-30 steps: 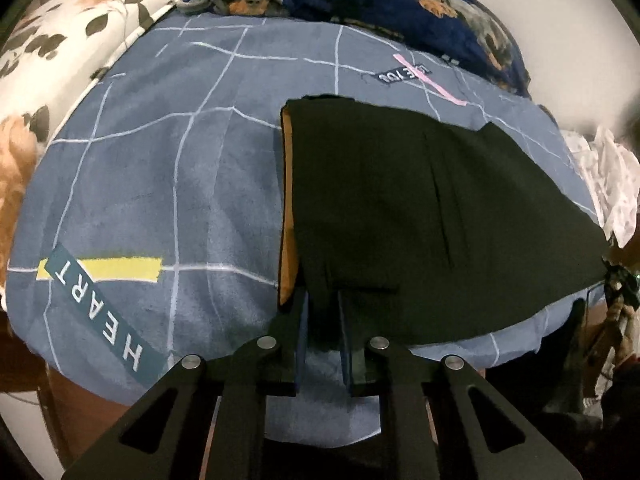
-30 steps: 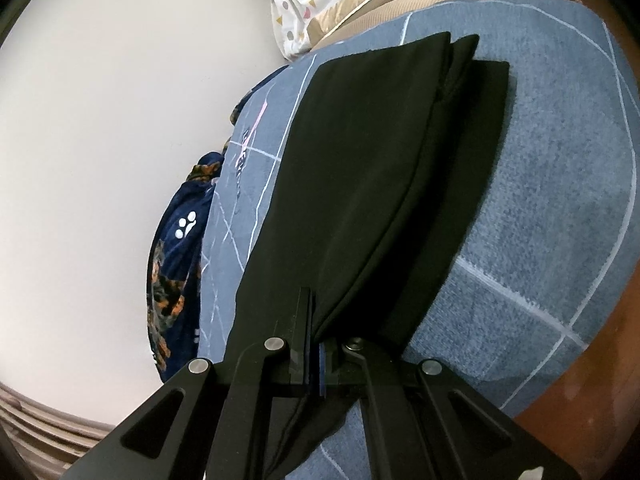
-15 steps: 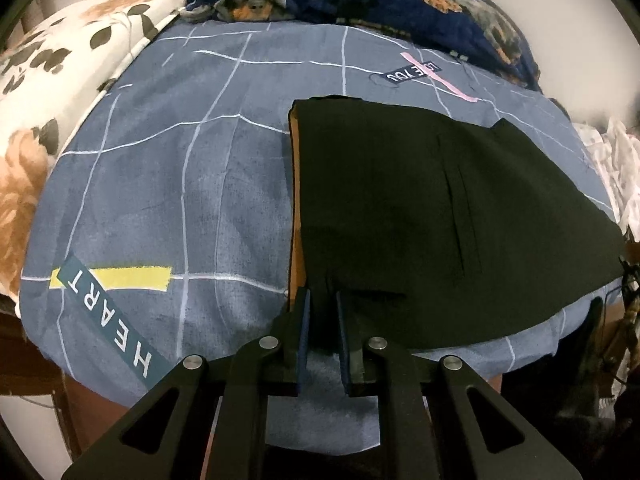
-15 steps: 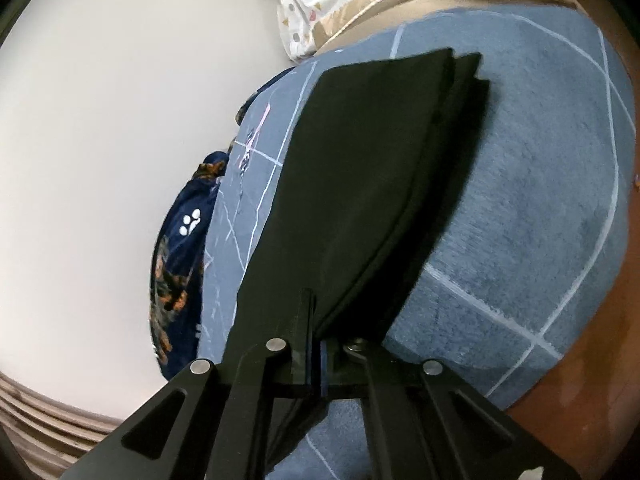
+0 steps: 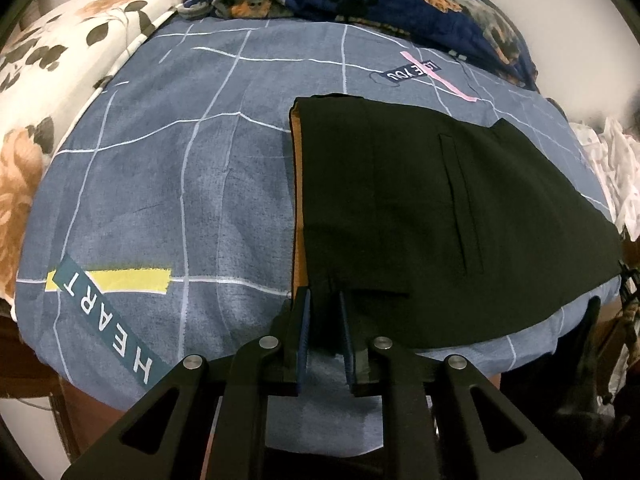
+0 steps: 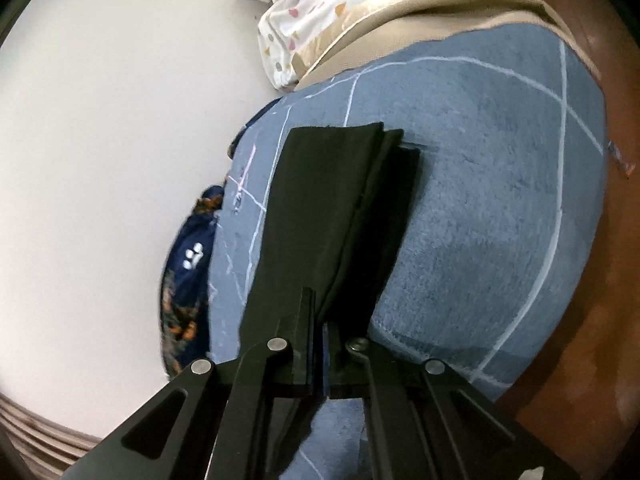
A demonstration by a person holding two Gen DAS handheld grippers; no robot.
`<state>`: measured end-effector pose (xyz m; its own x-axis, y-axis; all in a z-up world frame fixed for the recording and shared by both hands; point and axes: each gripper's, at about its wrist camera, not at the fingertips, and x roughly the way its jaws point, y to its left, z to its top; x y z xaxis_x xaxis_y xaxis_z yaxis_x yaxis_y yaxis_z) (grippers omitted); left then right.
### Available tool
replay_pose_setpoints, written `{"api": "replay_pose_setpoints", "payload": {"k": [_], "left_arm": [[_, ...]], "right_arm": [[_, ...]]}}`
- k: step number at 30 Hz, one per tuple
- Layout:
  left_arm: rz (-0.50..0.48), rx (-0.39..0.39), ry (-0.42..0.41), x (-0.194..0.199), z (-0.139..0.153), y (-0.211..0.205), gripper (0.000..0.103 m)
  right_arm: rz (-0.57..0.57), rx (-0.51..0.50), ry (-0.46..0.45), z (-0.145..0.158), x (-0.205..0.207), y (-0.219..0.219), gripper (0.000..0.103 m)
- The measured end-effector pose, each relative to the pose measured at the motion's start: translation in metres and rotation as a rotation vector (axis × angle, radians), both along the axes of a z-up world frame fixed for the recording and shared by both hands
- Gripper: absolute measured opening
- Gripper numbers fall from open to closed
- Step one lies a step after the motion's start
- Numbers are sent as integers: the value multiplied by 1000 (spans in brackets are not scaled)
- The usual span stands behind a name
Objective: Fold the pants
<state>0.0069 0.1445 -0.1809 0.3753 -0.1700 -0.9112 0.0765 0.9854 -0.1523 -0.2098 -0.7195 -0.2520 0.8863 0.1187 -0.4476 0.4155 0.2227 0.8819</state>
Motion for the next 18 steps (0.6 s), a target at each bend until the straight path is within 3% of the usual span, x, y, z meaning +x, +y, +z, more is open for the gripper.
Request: {"api": "replay_pose_setpoints", "payload": {"k": [5, 7, 8, 9, 10, 14, 18], "left_arm": [[1, -9, -3, -1, 0, 1, 17], [1, -15, -6, -1, 0, 1, 18], [2, -18, -7, -1, 0, 2, 18], [3, -22, -8, -2, 0, 2, 18], [3, -22, -9, -2, 0, 2, 18], [14, -19, -13, -3, -2, 3, 25], [30, -47, -13, -3, -4, 8, 29]], "right_arm": [[-20, 101, -42, -12, -4, -7, 1], [-20, 120, -52, -7, -5, -3, 12], [-6, 122, -60, -4, -3, 2, 23], [21, 112, -64, 3, 0, 8, 33], [58, 94, -64, 10, 5, 16, 36], [226, 91, -75, 25, 23, 50, 38], [380, 146, -49, 18, 38, 88, 38]]}}
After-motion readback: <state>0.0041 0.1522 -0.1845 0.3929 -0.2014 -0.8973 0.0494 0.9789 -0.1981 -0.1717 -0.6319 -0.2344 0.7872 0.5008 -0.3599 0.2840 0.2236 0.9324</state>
